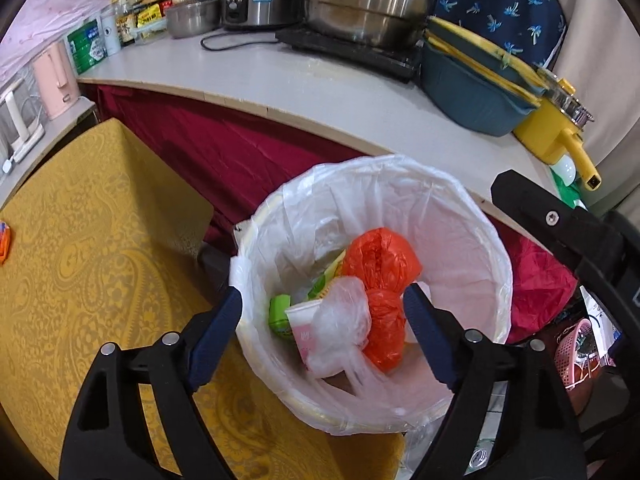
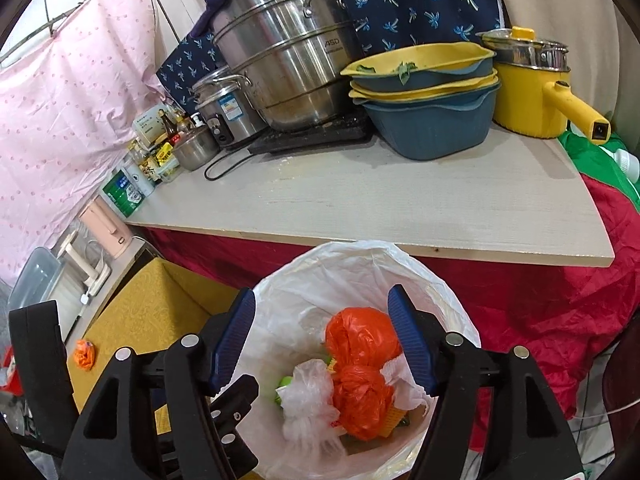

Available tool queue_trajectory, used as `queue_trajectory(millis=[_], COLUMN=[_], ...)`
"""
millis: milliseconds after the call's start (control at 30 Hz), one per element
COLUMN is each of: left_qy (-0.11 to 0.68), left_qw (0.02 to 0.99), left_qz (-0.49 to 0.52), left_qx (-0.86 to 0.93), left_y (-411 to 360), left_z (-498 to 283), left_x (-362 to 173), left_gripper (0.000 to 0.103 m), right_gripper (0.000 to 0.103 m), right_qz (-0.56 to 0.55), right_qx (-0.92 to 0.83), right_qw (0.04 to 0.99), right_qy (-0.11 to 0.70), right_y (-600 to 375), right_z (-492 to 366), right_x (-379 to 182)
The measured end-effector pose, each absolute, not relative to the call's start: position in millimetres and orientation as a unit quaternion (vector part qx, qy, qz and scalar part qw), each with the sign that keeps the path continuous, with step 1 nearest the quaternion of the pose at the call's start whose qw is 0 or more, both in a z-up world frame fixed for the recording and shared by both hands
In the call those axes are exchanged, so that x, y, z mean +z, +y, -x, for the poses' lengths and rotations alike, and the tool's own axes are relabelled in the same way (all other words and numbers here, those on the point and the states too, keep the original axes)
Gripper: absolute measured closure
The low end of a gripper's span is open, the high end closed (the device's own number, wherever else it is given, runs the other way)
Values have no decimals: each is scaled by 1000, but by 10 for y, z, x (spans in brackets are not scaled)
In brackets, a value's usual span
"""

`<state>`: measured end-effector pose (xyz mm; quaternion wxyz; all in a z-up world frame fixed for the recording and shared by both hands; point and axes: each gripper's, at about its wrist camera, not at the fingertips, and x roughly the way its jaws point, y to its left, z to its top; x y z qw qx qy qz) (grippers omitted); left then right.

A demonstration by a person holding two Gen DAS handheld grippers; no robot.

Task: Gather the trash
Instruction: 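Move both grippers back to the orange snack wrapper on the table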

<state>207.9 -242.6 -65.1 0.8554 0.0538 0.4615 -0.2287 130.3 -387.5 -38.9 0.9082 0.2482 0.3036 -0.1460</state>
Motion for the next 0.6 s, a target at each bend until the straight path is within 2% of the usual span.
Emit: queue_trajectory(millis=[333, 600], left_qy=[436, 417], left_qw=[871, 890], left_qz=[-40, -18], left_qx=[-221, -183], left_y=[-2066, -1479], left_z=[-2023, -2048], left_x=[-343, -93], left_gripper=[24, 24], right_gripper=[35, 35], right_qz=[-229, -198], right_qx=[-132, -96], right_qw=[920, 933], right_qy=[291, 287], right_y=[-3583, -3036], right_z=[-1299, -1394], right_x=[-69, 196])
